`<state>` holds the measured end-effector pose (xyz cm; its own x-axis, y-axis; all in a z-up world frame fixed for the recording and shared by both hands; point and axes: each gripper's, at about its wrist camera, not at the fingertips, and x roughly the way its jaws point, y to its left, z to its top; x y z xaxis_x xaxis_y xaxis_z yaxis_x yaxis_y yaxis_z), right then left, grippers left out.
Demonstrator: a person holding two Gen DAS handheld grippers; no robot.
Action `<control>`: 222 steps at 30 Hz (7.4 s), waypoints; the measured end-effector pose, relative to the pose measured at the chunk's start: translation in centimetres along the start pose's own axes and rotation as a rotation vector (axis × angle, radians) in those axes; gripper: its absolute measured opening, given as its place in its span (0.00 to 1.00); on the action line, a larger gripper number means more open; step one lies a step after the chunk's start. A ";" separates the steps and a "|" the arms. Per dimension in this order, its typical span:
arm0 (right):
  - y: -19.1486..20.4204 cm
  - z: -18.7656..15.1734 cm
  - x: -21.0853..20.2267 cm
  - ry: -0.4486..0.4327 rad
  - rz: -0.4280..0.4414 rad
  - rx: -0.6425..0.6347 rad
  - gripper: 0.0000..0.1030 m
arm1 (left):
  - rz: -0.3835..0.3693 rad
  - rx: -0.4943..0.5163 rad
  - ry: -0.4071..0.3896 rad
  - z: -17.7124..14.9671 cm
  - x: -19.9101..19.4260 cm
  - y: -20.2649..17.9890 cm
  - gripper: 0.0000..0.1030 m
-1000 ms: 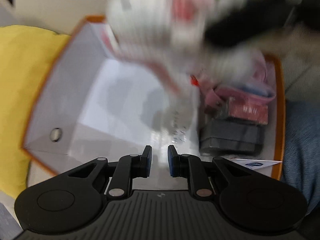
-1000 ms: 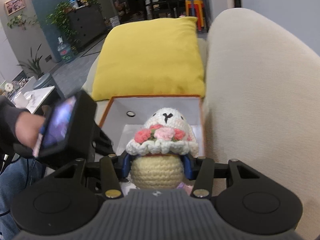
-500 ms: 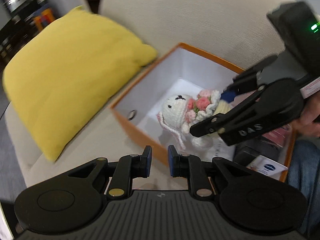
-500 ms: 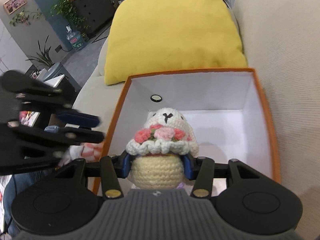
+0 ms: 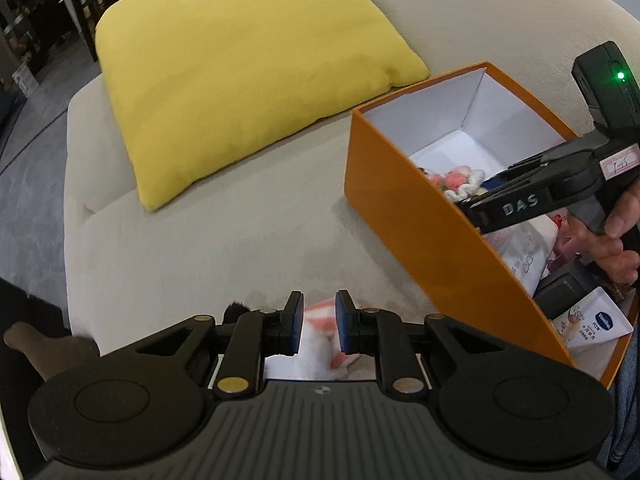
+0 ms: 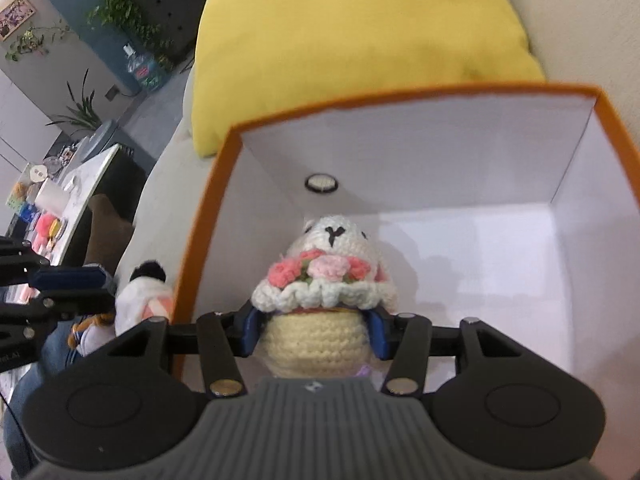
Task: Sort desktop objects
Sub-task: 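Lower the crocheted bunny into the orange box and open the right tool, then move the right tool to the white striped-base plush and grasp it, then grasp the brown dog plush with the left tool while the right tool lifts the white plush, then carry both plushes together over the orange box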
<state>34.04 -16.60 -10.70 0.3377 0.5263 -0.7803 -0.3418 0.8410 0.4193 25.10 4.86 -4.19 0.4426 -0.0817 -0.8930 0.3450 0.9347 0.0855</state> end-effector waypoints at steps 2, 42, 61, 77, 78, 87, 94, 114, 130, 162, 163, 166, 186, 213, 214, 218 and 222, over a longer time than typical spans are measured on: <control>0.0 -0.1 -0.3 0.011 -0.009 -0.003 0.57 | -0.008 -0.021 -0.007 -0.8 0.0 0.1 0.19; -0.5 1.0 -5.0 0.157 -0.160 -0.233 0.58 | -0.137 -0.186 -0.083 -3.8 0.4 -1.5 0.19; -4.7 -0.9 -1.9 0.343 -0.286 0.047 0.55 | -0.139 -0.224 -0.065 -5.4 0.6 -0.9 0.19; -0.5 -2.9 -5.7 0.203 -0.329 -0.055 0.47 | -0.089 -0.204 -0.103 -5.7 -1.9 -1.8 0.19; 0.0 -3.1 -6.4 0.164 -0.323 -0.070 0.47 | -0.078 -0.214 -0.109 -5.9 -2.3 -1.8 0.19; 5.5 -5.7 -10.6 -0.138 -0.198 -0.281 0.47 | 0.033 -0.277 -0.220 -8.3 -6.5 -1.3 0.19; 10.7 -6.7 -10.4 -0.203 -0.138 -0.415 0.45 | 0.104 -0.358 -0.189 -10.3 -8.4 1.3 0.19; 19.1 -5.0 -0.5 0.033 -0.100 -0.751 0.55 | 0.011 -0.552 -0.057 -13.4 -4.4 7.7 0.29; 20.3 -5.3 6.5 0.112 -0.225 -0.912 0.71 | -0.020 -0.930 -0.066 -12.5 0.5 12.4 0.36; 16.3 -3.3 2.8 0.152 -0.198 -0.454 0.65 | -0.073 -0.604 -0.022 -10.8 1.6 9.4 0.41; 16.4 -3.2 2.5 0.143 -0.196 -0.480 0.65 | -0.073 -0.610 -0.027 -11.0 1.4 9.6 0.41; 16.8 -3.2 1.9 0.124 -0.187 -0.558 0.63 | -0.072 -0.633 -0.039 -11.7 0.6 10.0 0.41; 18.4 -4.0 5.9 0.132 -0.356 -0.766 0.63 | 0.131 -0.224 -0.086 -10.7 0.1 10.0 0.59; 15.7 -1.6 4.9 0.099 -0.237 -0.478 0.56 | 0.010 -0.335 -0.048 -10.5 3.6 11.6 0.57; 15.8 -1.7 4.5 0.091 -0.222 -0.464 0.55 | 0.013 -0.360 -0.059 -10.6 3.0 11.5 0.57; 16.6 -2.0 2.2 0.037 -0.176 -0.446 0.55 | 0.006 -0.475 -0.111 -10.3 -0.3 10.6 0.57; 16.9 -2.1 -2.5 -0.052 -0.135 -0.419 0.55 | -0.007 -0.511 -0.197 -9.1 -4.0 8.3 0.57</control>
<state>25.58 -4.01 -2.61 0.4440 0.4299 -0.7862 -0.6138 0.7851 0.0826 18.65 16.12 -3.95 0.6054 -0.1056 -0.7889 -0.0762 0.9789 -0.1895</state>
